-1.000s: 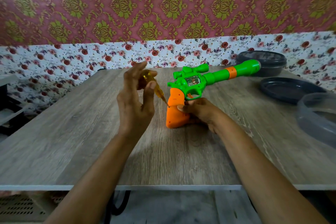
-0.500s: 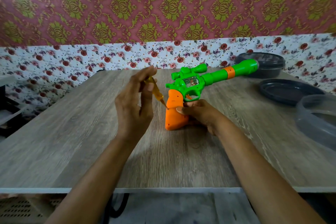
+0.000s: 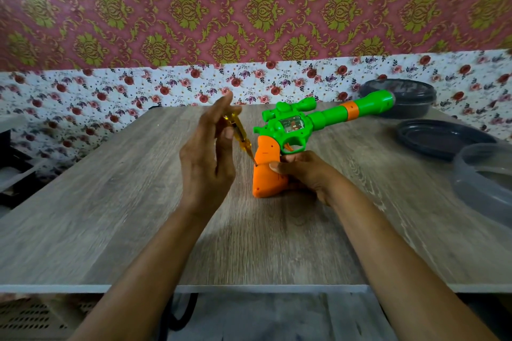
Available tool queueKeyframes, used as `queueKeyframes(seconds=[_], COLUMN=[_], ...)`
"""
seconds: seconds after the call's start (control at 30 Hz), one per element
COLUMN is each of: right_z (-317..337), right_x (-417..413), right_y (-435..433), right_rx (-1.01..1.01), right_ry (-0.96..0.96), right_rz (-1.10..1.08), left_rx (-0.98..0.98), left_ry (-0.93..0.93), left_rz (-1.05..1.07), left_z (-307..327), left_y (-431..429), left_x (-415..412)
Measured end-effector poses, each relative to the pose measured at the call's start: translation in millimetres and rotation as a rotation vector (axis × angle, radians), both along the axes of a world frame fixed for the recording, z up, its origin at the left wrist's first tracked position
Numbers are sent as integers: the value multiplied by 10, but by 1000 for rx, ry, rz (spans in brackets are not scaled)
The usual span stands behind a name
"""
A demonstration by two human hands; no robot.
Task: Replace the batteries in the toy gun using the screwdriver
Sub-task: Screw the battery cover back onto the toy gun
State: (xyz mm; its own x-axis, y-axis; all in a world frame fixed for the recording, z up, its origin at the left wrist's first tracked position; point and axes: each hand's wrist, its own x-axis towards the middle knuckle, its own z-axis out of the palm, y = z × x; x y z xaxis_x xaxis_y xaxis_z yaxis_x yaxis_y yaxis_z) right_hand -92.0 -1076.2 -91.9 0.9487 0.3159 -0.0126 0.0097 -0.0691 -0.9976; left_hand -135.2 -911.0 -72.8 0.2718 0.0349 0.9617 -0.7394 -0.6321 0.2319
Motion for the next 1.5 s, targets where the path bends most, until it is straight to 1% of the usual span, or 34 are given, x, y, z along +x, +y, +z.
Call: queueKeyframes(seconds=[0.3, 0.43, 0.57, 0.77, 0.9, 1.0, 1.17, 1.23, 1.33, 1.5], right_z=[11, 14, 15, -7, -17, -23, -10, -12, -19, -25], right_x=[-12, -14, -10, -21, -12, -7, -10, -13, -19, -11], right_y=[-3, -8, -2, 16, 35, 31, 22, 17, 4, -5], right_rx=[-17, -20, -33, -18, -2, -14, -44, -32, -17, -13], right_ry=[14, 20, 14, -63, -120, -205, -283, -277, -262, -249], right_rz=[2, -8, -10, -30, -36, -42, -52, -53, -54, -49], left_rx=[-12, -64, -6, -17, -57, -20, 55, 54, 15, 97], left_ry=[-23, 30, 23, -12, 34, 28, -64, -70, -16, -30], left_rz=[-56, -91, -83, -86, -115, -65, -6, 4, -13, -29], left_z=[10, -4, -19, -8, -8, -8, 11, 4, -11, -16], left_y=[1, -13, -4, 1, -13, -6, 13, 9, -17, -15], left_x=[-11, -16, -23, -1, -15, -18, -6, -6, -20, -43])
